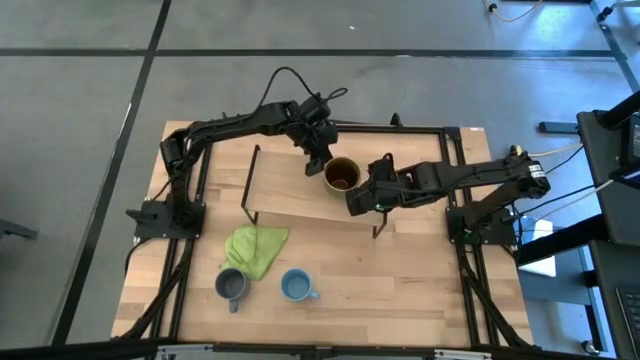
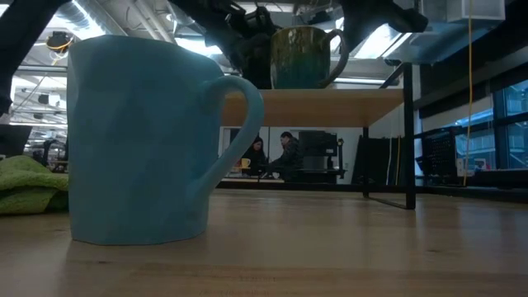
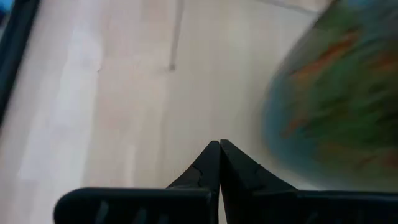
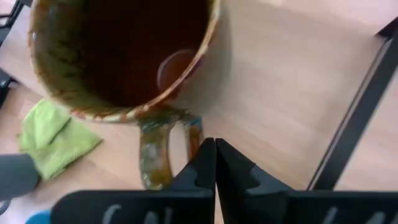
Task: Stack small to large cups/mugs on shelf
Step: Put the brown mug on the shelf
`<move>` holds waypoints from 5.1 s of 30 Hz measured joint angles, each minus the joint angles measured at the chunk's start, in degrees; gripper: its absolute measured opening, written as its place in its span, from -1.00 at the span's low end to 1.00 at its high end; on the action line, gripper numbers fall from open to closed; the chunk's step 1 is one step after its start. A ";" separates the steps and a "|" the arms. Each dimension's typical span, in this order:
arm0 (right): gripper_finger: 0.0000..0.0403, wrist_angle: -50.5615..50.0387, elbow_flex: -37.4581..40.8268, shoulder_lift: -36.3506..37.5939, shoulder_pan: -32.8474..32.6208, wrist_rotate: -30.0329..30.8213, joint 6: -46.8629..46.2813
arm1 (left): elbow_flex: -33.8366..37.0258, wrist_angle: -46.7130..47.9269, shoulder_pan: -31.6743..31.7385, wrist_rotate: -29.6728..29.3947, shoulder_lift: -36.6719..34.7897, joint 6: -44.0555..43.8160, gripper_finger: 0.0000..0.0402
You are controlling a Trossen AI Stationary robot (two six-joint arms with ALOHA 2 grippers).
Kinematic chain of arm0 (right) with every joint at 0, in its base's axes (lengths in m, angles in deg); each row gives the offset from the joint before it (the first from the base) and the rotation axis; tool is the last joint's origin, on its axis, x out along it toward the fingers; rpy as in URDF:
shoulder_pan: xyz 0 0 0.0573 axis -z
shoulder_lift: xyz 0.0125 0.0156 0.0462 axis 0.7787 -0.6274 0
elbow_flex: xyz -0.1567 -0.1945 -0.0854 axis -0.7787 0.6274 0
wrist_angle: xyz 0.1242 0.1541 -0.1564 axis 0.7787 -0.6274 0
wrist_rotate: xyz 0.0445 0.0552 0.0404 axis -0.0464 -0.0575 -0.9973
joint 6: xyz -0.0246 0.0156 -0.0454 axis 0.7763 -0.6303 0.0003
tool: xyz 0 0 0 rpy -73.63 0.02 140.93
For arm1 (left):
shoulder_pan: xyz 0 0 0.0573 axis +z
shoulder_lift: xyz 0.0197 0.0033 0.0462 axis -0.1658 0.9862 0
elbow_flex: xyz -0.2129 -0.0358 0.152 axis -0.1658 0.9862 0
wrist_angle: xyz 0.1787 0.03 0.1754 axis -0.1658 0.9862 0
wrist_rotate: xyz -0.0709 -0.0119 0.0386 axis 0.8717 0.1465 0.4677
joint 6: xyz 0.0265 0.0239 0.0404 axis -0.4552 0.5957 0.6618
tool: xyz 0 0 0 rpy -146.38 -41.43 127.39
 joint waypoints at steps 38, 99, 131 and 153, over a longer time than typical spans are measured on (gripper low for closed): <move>-0.95 -7.52 -0.02 4.94 1.73 7.35 1.99 | 0.08 8.34 -4.77 -5.17 -5.53 0.26 -1.00; -0.95 -6.04 -0.02 4.87 1.05 -2.63 0.74 | 6.38 -3.86 -6.93 0.75 -2.51 -6.25 -1.00; -0.95 -2.61 -0.02 4.87 0.12 -1.21 0.30 | 6.34 -5.57 -7.18 -0.33 -2.56 -4.94 -1.00; -0.95 -0.60 0.00 2.94 -1.94 -1.54 -2.40 | 6.27 -8.90 -7.07 0.55 0.33 -4.63 -1.00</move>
